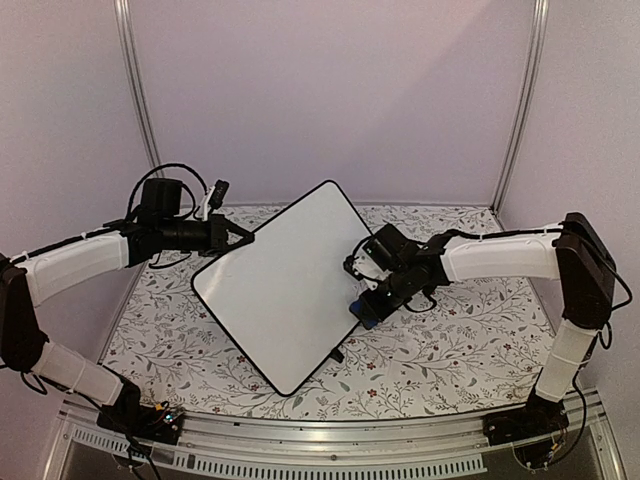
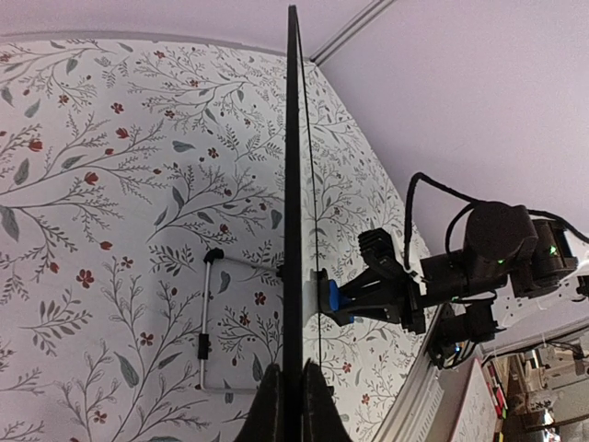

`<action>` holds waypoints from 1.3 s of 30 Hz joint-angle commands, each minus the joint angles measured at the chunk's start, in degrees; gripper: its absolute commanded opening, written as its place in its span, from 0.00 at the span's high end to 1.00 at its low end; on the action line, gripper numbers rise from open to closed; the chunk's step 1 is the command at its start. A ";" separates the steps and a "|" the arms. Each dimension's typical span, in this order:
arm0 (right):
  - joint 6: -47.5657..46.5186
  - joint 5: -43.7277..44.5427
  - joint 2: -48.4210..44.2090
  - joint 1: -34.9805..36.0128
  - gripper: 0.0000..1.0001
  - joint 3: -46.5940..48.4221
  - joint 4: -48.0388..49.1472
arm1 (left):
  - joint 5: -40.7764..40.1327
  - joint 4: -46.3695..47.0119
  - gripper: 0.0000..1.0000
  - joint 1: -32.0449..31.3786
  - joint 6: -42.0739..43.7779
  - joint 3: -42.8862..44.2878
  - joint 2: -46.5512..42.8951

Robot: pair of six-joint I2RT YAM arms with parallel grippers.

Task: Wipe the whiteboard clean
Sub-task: Erase the whiteboard at the center of the board.

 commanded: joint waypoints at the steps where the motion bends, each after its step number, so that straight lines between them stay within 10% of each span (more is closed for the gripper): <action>1: 1.08 -1.98 0.22 -0.01 0.92 -3.10 -1.72 | -2.49 -0.41 1.00 0.99 0.73 -0.67 0.73; 39: -5.32 -0.64 1.42 -4.72 0.91 18.45 -9.24 | 1.50 -2.98 1.00 6.02 3.46 1.17 -3.66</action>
